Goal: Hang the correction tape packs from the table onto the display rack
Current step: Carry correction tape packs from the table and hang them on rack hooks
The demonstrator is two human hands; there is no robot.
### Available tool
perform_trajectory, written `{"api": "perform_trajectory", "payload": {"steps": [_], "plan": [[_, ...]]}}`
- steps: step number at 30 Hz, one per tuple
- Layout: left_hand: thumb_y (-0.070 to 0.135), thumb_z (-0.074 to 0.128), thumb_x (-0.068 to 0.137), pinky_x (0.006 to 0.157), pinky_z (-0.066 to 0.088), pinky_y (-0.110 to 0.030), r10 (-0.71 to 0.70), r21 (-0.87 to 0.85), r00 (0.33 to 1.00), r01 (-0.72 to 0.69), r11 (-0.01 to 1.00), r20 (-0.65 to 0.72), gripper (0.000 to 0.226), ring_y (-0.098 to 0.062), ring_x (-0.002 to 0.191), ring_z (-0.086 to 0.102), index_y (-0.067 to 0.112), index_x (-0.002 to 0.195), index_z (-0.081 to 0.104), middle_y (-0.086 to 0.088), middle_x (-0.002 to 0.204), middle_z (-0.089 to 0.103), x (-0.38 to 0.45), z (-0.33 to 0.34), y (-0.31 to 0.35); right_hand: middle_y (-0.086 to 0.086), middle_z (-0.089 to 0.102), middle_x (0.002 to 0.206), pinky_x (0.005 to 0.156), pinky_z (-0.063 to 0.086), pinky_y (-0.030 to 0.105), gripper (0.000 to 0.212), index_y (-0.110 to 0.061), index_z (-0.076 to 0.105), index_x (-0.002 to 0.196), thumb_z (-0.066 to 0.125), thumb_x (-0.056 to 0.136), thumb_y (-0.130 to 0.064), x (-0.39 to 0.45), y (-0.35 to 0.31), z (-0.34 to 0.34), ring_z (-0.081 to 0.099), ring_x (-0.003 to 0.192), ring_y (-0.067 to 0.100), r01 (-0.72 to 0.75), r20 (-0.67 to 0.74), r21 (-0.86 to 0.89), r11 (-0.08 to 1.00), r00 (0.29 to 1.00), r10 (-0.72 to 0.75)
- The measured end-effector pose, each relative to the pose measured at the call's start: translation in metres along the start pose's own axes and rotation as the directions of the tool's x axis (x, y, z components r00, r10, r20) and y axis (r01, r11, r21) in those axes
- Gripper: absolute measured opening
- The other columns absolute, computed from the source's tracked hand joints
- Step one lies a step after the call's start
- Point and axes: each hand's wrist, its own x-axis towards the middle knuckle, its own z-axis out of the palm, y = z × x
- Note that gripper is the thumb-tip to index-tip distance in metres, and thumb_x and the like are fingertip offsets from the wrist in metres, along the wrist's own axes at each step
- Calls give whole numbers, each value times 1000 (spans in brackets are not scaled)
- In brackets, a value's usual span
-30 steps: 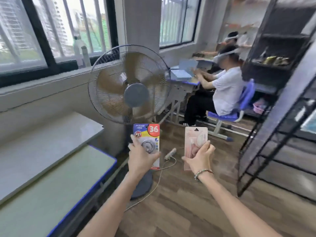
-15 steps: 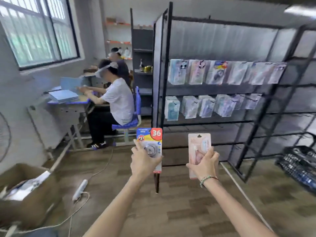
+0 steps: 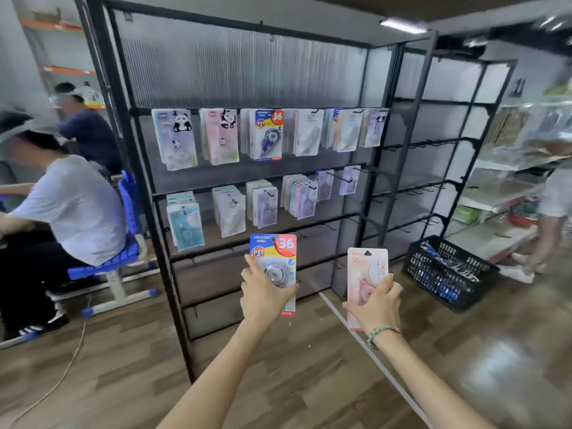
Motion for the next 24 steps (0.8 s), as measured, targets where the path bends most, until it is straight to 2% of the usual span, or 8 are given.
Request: {"api": "perform_trajectory", "payload": {"steps": [2,13,16,24], "plan": [[47,82,64,88,50,-48,10,-2,1000,-10,1000,24,122,-32,115,48,11,149,2,-12,127,39,21,25,13,14,18,142,99,37,40,121,-1,-3,150,83,70,-31,24,10,1,30,127,34,-25,-10,-3,1000,1000,25],[44,83,67,95,43,-47,94,-63,991,-88,994,95,125,-36,123,41,8,151,-2,-15,133,34,167,136,88,17,22,141,103,36,41,121,0,3,148,84,67,-36,204,26,9,34,126,36,-90,-76,-105,990,994,83],[43,84,66,96,45,-48,89,-69,991,-83,994,102,126,-35,122,42,9,151,-2,-14,132,35,204,163,101,18,20,142,107,31,39,122,1,0,148,84,68,-35,248,28,17,31,129,36,-94,-72,-103,990,994,87],[44,85,62,94,47,-52,86,-53,990,-80,995,114,126,-36,122,45,15,150,0,-13,134,34,273,243,132,18,18,144,105,32,38,122,1,-1,149,85,68,-32,354,57,33,30,131,36,-91,-39,-61,994,995,89]]}}
